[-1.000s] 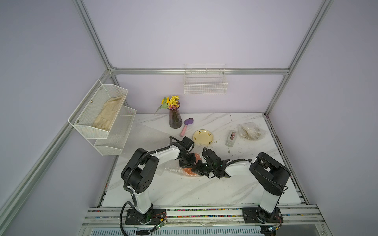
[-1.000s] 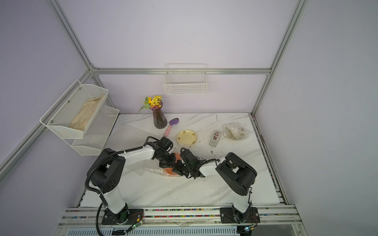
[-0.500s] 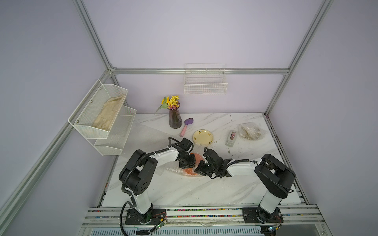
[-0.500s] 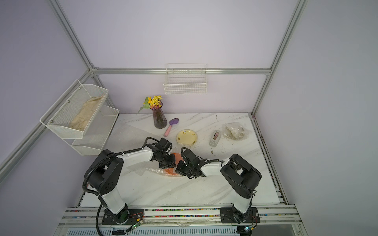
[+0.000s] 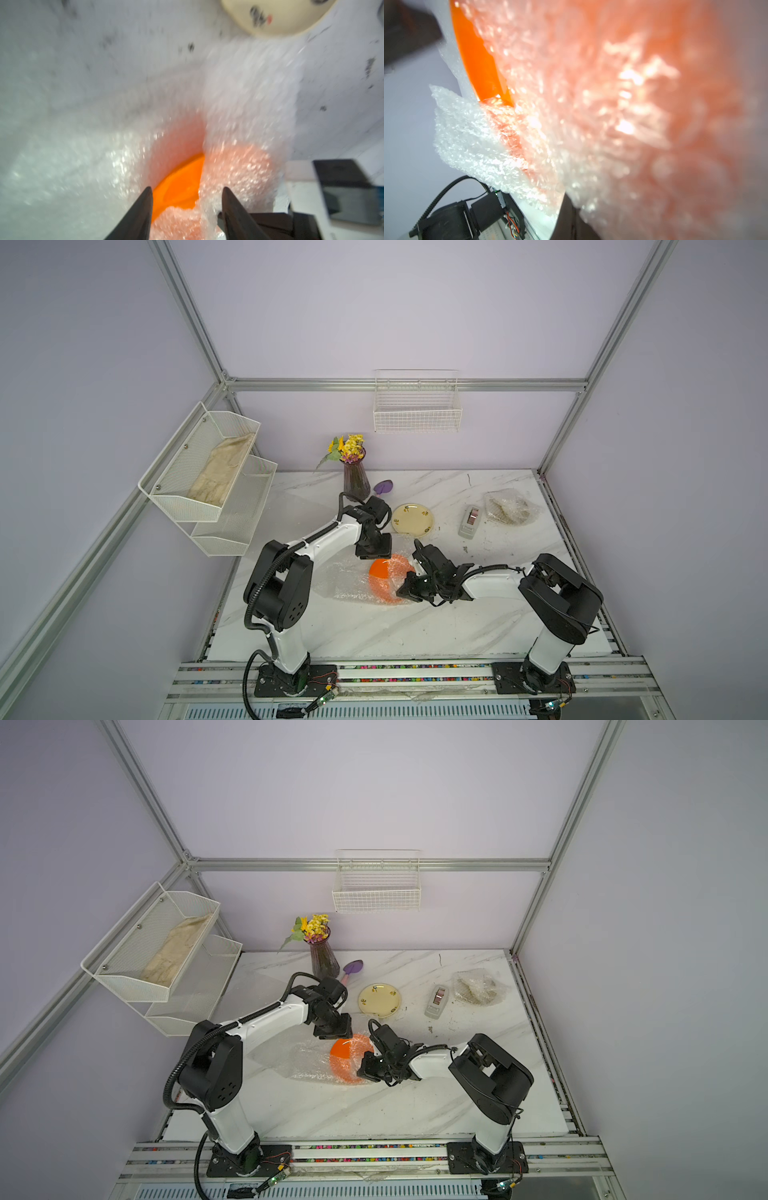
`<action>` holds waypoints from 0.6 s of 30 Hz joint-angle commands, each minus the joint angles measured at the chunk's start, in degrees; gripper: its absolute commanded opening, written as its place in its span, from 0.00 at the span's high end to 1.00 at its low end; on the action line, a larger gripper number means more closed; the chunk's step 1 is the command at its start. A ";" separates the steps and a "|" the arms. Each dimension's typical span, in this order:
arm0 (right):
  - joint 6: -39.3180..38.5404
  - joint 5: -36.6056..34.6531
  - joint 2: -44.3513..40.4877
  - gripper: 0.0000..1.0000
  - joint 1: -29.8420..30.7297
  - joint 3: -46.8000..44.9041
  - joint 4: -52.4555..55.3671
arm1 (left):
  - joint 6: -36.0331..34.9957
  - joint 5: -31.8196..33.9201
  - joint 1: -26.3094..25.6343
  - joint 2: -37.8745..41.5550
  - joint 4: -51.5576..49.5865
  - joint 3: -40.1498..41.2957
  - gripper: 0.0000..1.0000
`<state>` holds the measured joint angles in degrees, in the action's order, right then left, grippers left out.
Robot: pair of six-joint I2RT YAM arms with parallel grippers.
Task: Wrap dinner plates in bubble wrap
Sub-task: Wrap the plate in the bubble wrap.
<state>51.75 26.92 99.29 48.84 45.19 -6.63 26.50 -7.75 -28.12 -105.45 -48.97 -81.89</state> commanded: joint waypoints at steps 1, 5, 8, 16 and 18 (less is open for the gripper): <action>-4.78 2.00 0.69 1.00 0.14 -2.03 14.62 | -11.61 1.09 1.30 -5.48 -5.87 -11.46 0.43; -6.04 2.32 0.69 1.00 0.04 0.13 16.54 | -15.88 0.35 2.18 -11.75 -7.17 -18.24 0.42; -7.35 2.47 -0.30 1.00 0.09 1.57 20.32 | -17.92 -2.47 2.45 -14.75 -7.24 -22.08 0.39; -7.54 1.64 -1.51 1.00 -0.43 2.40 22.45 | -24.08 -25.62 3.78 -22.28 -8.33 -25.14 0.39; -7.17 1.24 -1.36 1.00 -0.48 2.66 22.45 | -24.31 -27.42 3.81 -22.23 -8.00 -23.88 0.42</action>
<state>45.08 30.09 97.06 48.53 48.27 8.62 5.41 -26.33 -24.75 -128.20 -55.88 -101.78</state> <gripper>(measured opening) 0.049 0.589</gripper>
